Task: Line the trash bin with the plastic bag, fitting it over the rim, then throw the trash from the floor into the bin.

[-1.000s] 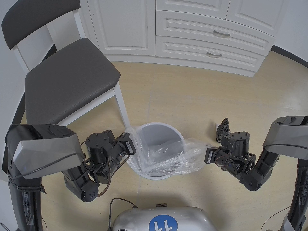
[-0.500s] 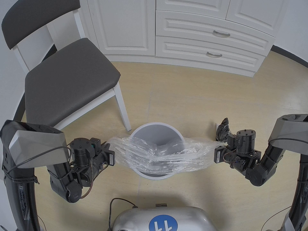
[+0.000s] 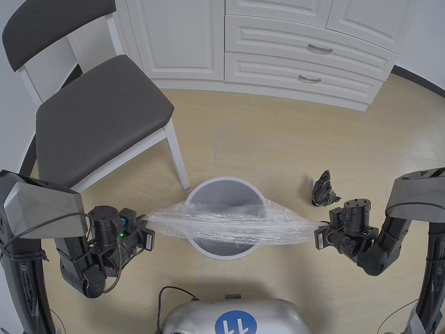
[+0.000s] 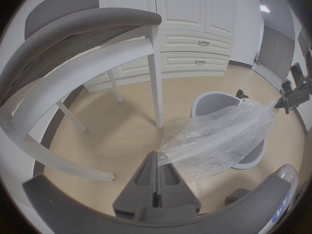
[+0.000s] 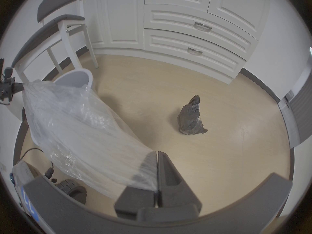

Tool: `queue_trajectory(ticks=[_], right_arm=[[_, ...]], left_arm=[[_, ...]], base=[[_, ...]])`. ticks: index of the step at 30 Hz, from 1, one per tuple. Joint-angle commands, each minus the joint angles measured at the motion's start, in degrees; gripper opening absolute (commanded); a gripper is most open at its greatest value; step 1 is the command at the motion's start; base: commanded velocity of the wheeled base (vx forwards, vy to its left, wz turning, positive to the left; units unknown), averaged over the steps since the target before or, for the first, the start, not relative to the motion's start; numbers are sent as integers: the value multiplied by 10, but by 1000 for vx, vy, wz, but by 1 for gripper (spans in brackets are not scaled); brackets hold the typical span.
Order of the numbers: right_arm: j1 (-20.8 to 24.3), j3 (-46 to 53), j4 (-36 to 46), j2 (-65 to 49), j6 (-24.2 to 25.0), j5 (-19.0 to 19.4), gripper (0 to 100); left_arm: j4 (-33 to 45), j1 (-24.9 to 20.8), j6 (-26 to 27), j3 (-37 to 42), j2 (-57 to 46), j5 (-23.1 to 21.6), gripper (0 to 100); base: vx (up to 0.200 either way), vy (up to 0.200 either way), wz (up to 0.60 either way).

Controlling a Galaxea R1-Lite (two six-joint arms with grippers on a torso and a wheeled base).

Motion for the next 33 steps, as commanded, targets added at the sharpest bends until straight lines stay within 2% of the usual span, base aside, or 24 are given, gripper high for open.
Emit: queue_trajectory(ticks=[1, 6, 8, 11, 14, 20, 27, 33], right_arm=[[6, 25, 0, -16, -16, -2, 0], [6, 59, 0, -43, -45, -1, 0], [7, 91, -1, -61, -76, 5, 0], [10, 109, -3, -68, -95, 6, 0], [17, 150, -47, -69, -129, 7, 0], [17, 197, -113, -39, -189, 9, 0], [17, 217, -169, 13, -217, 12, 0], [17, 236, -181, 35, -240, 12, 0]], left_arm=[[-1, -5, 1, 12, -5, 0, 0], [-1, -8, 2, 30, -20, -7, 0], [-1, -11, 3, 55, -31, -39, 0], [-1, -11, 10, 70, -35, -58, 0], [-1, -4, 43, 93, -40, -74, 0], [0, -3, 63, 119, -43, -93, 0], [-1, -6, 74, 127, -26, -105, 0], [-1, -7, 76, 136, -21, -115, 0]], base=[[0, 0, 0], [0, 0, 0], [0, 0, 0], [0, 0, 0], [0, 0, 0], [0, 0, 0], [0, 0, 0], [0, 0, 0]])
